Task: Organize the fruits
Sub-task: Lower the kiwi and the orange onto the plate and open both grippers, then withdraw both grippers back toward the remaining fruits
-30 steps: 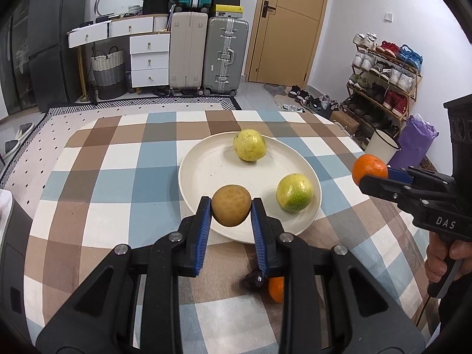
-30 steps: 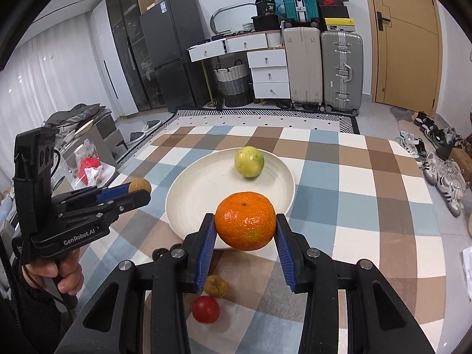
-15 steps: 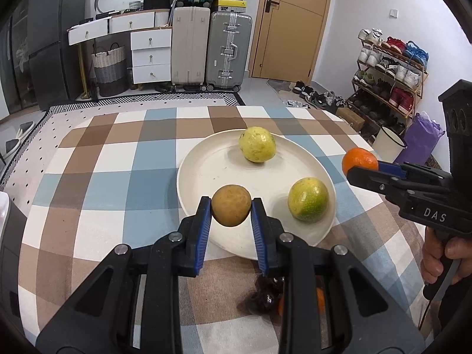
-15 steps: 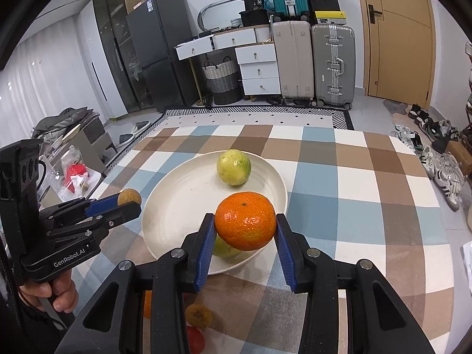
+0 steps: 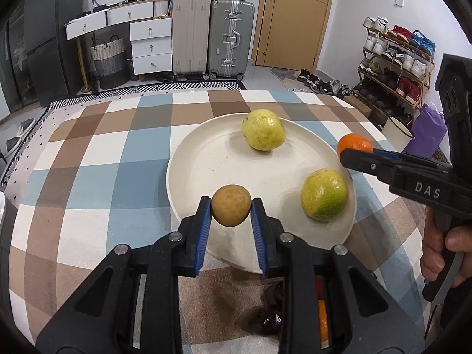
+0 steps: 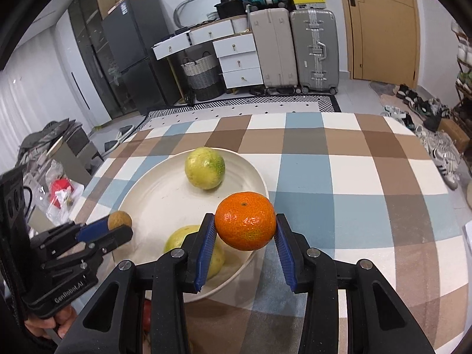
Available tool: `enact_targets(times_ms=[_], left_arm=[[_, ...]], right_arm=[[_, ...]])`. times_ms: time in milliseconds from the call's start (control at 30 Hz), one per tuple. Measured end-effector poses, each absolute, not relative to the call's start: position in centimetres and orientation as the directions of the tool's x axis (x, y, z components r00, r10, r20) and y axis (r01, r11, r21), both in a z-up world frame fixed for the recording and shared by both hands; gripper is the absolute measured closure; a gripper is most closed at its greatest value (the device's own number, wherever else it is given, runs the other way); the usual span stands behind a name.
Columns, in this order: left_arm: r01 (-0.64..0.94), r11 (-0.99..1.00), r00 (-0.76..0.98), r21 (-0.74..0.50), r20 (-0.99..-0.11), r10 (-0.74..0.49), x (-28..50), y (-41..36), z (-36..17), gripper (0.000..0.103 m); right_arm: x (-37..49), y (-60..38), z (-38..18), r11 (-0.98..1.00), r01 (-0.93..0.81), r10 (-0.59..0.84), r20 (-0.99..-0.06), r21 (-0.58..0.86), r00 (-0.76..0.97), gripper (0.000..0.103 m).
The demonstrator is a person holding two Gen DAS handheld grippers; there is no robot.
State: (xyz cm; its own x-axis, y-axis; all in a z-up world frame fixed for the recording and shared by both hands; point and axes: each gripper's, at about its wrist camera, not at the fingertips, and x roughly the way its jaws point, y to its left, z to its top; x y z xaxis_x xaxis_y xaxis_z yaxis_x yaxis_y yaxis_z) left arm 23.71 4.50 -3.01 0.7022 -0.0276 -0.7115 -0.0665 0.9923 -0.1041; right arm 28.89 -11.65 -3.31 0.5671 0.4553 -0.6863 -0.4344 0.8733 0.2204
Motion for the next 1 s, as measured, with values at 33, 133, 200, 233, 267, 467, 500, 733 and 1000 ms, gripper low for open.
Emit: enact_targets(times_ms=[33, 133, 200, 233, 267, 467, 500, 733, 1000], left_arm=[[-0.067, 0.993, 0.700, -0.100, -0.714, -0.025, 23.9, 4.5, -3.2, 0.079], [-0.068, 0.993, 0.692, -0.096, -0.722, -0.023, 24.4, 4.4, -3.6, 0.079], [-0.064, 0.993, 0.686, -0.095, -0.727, -0.025, 24.6, 4.3, -3.8, 0.079], [-0.066, 0.994, 0.683, -0.090, -0.730, -0.021, 24.7, 4.3, -3.9, 0.079], [-0.068, 0.994, 0.680, -0.086, -0.733, -0.017, 24.8, 4.2, -4.0, 0.079], [-0.058, 0.996, 0.670, -0.075, -0.742, -0.017, 24.9, 4.1, -4.1, 0.079], [-0.057, 0.995, 0.668, -0.078, -0.744, -0.020, 24.8, 4.1, -4.0, 0.078], [-0.068, 0.995, 0.693, -0.078, -0.721, -0.010, 22.7, 4.3, -2.3, 0.042], [-0.095, 0.995, 0.732, -0.039, -0.680, 0.043, 17.9, 3.9, 0.3, 0.002]], right_arm=[[29.1, -11.6, -3.5, 0.874, -0.431, 0.456, -0.688, 0.226, 0.565, 0.063], [29.7, -11.1, -3.9, 0.875, -0.429, 0.453, -0.695, 0.225, 0.559, 0.063], [30.1, -10.9, -4.1, 0.874, -0.427, 0.456, -0.699, 0.233, 0.550, 0.063], [30.2, -10.8, -4.2, 0.875, -0.425, 0.452, -0.703, 0.231, 0.549, 0.063], [30.4, -10.7, -4.3, 0.876, -0.425, 0.450, -0.705, 0.229, 0.548, 0.063], [30.3, -10.7, -3.9, 0.864, -0.447, 0.470, -0.689, 0.231, 0.552, 0.050], [30.1, -10.8, -3.6, 0.878, -0.434, 0.442, -0.688, 0.202, 0.575, 0.047], [28.5, -12.9, -2.7, 0.890, -0.417, 0.419, -0.692, 0.185, 0.588, 0.010], [24.2, -14.2, -1.9, 0.871, -0.466, 0.429, -0.708, 0.158, 0.562, 0.001]])
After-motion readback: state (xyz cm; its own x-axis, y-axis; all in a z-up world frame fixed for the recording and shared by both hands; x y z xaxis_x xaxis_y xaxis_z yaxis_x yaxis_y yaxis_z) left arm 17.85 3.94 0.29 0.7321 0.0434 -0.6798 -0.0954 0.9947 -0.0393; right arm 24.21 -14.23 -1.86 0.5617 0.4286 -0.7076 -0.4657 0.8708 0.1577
